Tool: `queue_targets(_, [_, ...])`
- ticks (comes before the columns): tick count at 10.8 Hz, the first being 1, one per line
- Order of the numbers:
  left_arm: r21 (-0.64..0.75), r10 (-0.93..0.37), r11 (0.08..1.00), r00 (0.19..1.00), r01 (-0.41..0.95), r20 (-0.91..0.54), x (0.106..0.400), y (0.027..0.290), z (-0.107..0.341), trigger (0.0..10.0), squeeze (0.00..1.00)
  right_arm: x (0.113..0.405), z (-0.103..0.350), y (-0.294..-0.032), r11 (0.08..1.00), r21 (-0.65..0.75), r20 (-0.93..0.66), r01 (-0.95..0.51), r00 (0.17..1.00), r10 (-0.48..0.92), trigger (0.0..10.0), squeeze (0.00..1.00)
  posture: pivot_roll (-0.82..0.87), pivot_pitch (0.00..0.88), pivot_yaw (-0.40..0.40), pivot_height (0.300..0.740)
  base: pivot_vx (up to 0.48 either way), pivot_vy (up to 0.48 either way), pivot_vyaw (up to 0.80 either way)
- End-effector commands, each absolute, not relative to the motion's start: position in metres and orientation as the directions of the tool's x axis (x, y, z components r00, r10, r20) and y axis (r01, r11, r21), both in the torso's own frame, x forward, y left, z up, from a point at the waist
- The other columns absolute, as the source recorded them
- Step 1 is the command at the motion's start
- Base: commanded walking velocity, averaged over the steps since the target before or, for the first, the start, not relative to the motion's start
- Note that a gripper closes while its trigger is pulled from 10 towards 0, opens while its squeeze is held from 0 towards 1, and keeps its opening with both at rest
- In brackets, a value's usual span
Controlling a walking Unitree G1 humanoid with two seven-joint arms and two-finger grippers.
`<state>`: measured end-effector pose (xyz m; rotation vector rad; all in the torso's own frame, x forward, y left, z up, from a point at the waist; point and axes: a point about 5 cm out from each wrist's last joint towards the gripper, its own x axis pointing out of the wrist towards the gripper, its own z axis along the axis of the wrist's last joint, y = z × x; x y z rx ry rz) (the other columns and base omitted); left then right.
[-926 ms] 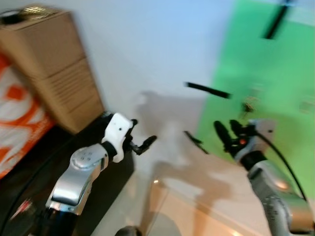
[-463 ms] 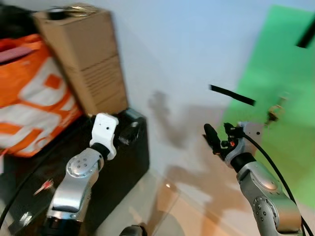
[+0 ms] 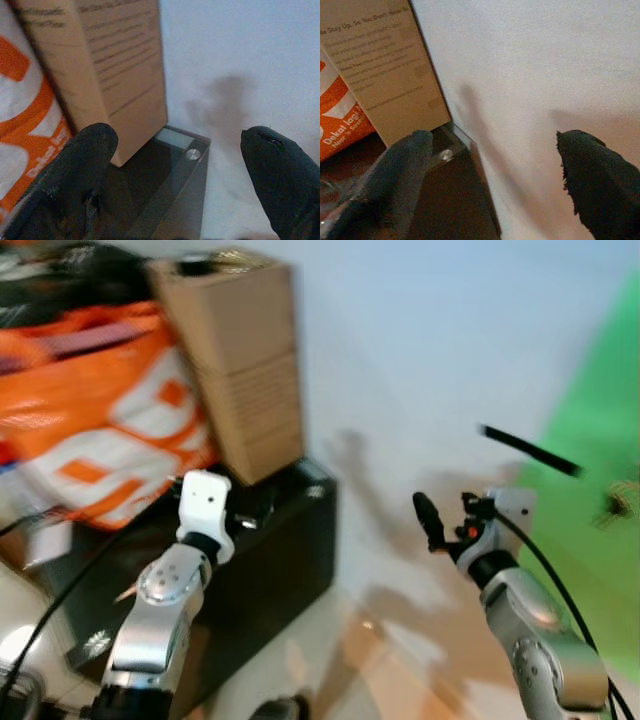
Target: Hang keys on a hook
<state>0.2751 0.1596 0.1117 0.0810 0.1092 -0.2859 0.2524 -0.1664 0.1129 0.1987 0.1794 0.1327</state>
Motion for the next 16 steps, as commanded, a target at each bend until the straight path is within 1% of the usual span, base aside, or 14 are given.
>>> queue_targets(1, [0.051,-0.295,0.951,0.946,0.304,-0.131,0.275,0.159,0.115,10.0,0.00,0.254,0.116,-0.165,0.971,0.213,-0.151,-0.110,0.978,0.143,10.0,1.00,-0.01,0.000,0.025,0.740,0.000,0.000,0.80])
queue_targets(3, [0.071,-0.244,0.966,0.966,0.250,-0.090,0.277,0.160,0.116,10.0,0.00,0.254,0.115,-0.166,0.971,0.219,-0.154,-0.099,0.979,0.135,10.0,1.00,-0.01,0.000,0.023,0.740,0.000,0.000,0.80])
queue_targets(5, [0.058,-0.259,0.964,0.965,0.261,-0.042,0.279,0.158,0.119,10.0,0.00,0.255,0.115,-0.166,0.970,0.220,-0.155,-0.102,0.978,0.138,10.0,1.00,-0.01,0.000,0.020,0.740,0.000,0.000,0.80])
queue_targets(6, [0.082,-0.263,0.960,0.963,0.268,-0.062,0.279,0.160,0.119,10.0,0.05,0.255,0.115,-0.167,0.971,0.213,-0.155,-0.107,0.978,0.142,10.0,1.00,-0.01,0.000,0.017,0.740,0.000,0.000,0.80])
queue_targets(7, [0.191,-0.172,0.963,0.980,0.188,-0.099,0.280,0.167,0.114,10.0,0.01,0.255,0.114,-0.170,0.977,0.196,-0.160,-0.089,0.980,0.121,10.0,1.00,-0.01,0.000,0.011,0.740,0.000,0.000,0.80])
queue_targets(8, [0.209,-0.137,0.965,0.982,0.162,-0.129,0.280,0.168,0.112,10.0,0.00,0.256,0.113,-0.172,0.979,0.188,-0.164,-0.074,0.981,0.106,10.0,1.00,-0.01,0.000,0.011,0.740,0.000,0.000,0.80])
queue_targets(9, [0.186,-0.181,0.961,0.975,0.204,-0.131,0.280,0.165,0.112,10.0,0.00,0.256,0.112,-0.175,0.981,0.188,-0.167,-0.057,0.982,0.090,10.0,1.00,-0.01,0.000,0.011,0.740,0.000,0.000,0.80])
queue_targets(11, [0.180,-0.204,0.957,0.969,0.228,-0.140,0.281,0.162,0.109,10.0,0.00,0.257,0.111,-0.182,0.987,0.157,-0.172,-0.019,0.984,0.046,10.0,1.00,-0.01,0.000,0.007,0.740,0.000,0.000,0.80])
queue_targets(12, [0.166,-0.237,0.952,0.963,0.257,-0.131,0.280,0.159,0.109,10.0,0.00,0.258,0.111,-0.182,0.990,0.136,-0.179,-0.034,0.982,0.059,10.0,1.00,-0.01,0.000,0.007,0.740,0.000,0.000,0.80])
queue_targets(14, [0.156,-0.244,0.954,0.965,0.257,-0.102,0.279,0.157,0.112,10.0,0.00,0.258,0.110,-0.180,0.992,0.114,-0.174,-0.062,0.981,0.082,10.0,1.00,0.00,0.000,0.003,0.740,0.000,0.000,0.80])
queue_targets(15, [0.149,-0.256,0.951,0.960,0.271,-0.113,0.279,0.158,0.111,10.0,0.00,0.258,0.109,-0.178,0.991,0.118,-0.179,-0.070,0.980,0.091,10.0,1.00,0.00,0.000,-0.001,0.740,0.000,0.000,0.80])
queue_targets(16, [0.125,-0.272,0.951,0.956,0.284,-0.106,0.279,0.158,0.112,10.0,0.00,0.258,0.109,-0.178,0.991,0.116,-0.182,-0.064,0.980,0.085,10.0,1.00,0.00,0.000,-0.002,0.740,0.251,0.000,0.80])
